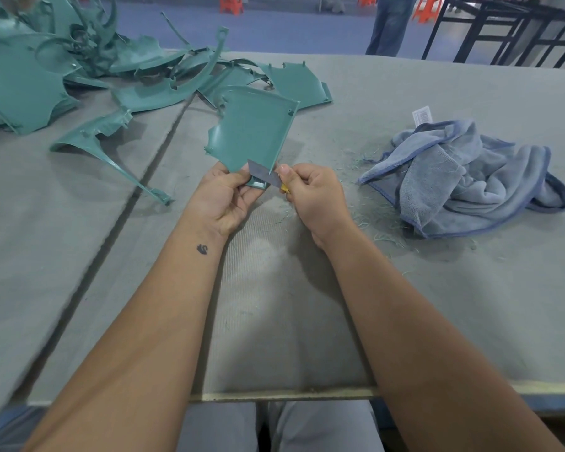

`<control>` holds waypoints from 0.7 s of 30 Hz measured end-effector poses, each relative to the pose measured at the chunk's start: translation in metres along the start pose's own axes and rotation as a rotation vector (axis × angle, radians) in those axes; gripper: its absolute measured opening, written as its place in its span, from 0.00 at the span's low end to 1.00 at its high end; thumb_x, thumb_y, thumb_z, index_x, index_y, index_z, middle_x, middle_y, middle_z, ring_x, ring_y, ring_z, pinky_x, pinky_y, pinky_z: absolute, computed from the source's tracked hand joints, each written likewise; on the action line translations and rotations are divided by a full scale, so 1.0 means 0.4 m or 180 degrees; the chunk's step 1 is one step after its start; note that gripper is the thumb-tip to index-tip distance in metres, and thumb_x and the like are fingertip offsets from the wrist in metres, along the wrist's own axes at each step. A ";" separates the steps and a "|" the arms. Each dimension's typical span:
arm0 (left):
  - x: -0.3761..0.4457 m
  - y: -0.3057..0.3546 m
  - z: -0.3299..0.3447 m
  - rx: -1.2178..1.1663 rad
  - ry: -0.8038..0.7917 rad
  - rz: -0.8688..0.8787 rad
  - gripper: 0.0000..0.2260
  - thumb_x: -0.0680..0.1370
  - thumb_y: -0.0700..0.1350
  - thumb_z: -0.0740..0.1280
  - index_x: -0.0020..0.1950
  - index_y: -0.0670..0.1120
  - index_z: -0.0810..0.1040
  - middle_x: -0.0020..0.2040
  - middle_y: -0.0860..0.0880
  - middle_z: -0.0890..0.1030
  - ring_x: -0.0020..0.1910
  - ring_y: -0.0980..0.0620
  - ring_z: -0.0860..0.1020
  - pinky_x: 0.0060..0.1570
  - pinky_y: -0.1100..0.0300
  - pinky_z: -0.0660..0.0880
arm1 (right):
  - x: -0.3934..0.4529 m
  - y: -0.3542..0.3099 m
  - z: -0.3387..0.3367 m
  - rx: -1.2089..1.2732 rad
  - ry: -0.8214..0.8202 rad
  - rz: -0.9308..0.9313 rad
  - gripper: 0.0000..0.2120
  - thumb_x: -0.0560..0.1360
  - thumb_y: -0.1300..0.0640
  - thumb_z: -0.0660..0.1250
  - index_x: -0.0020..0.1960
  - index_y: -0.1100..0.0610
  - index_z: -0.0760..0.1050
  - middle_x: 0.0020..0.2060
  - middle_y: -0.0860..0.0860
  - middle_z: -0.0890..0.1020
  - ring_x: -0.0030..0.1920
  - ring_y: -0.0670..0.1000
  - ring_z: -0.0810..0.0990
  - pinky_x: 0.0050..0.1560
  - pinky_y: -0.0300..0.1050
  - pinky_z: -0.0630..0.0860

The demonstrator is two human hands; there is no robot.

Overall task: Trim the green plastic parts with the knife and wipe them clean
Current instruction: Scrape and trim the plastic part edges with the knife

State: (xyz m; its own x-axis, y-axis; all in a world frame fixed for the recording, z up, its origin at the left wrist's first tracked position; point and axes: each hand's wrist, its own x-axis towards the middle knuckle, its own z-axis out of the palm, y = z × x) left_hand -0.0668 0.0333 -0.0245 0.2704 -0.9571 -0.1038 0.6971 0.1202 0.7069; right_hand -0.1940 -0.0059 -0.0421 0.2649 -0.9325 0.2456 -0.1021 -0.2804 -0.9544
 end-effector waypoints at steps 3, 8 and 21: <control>-0.010 0.001 -0.003 0.0320 -0.0121 -0.0079 0.11 0.81 0.29 0.56 0.54 0.38 0.76 0.42 0.43 0.85 0.40 0.47 0.85 0.37 0.57 0.82 | 0.015 -0.008 -0.012 0.0544 0.0383 0.0317 0.18 0.80 0.57 0.63 0.32 0.60 0.74 0.22 0.47 0.68 0.24 0.48 0.62 0.27 0.40 0.61; -0.020 -0.003 -0.006 0.0772 -0.0188 -0.0083 0.12 0.80 0.29 0.57 0.57 0.39 0.76 0.48 0.42 0.84 0.42 0.47 0.85 0.36 0.56 0.82 | 0.029 -0.009 -0.027 0.1566 0.0359 0.0436 0.20 0.82 0.57 0.61 0.31 0.53 0.75 0.24 0.46 0.68 0.22 0.42 0.61 0.20 0.35 0.58; 0.007 0.000 -0.014 0.0133 0.0059 -0.0059 0.08 0.82 0.36 0.59 0.57 0.42 0.76 0.46 0.45 0.86 0.43 0.48 0.85 0.37 0.55 0.81 | 0.029 -0.019 -0.092 0.1287 0.0732 0.0394 0.06 0.79 0.60 0.63 0.48 0.49 0.72 0.31 0.52 0.82 0.25 0.48 0.75 0.27 0.39 0.72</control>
State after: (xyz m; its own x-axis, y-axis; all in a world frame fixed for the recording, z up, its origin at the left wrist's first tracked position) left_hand -0.0622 0.0319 -0.0287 0.2702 -0.9540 -0.1298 0.6739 0.0911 0.7332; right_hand -0.2254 -0.0229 -0.0256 0.0507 -0.9922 0.1136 0.2736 -0.0956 -0.9571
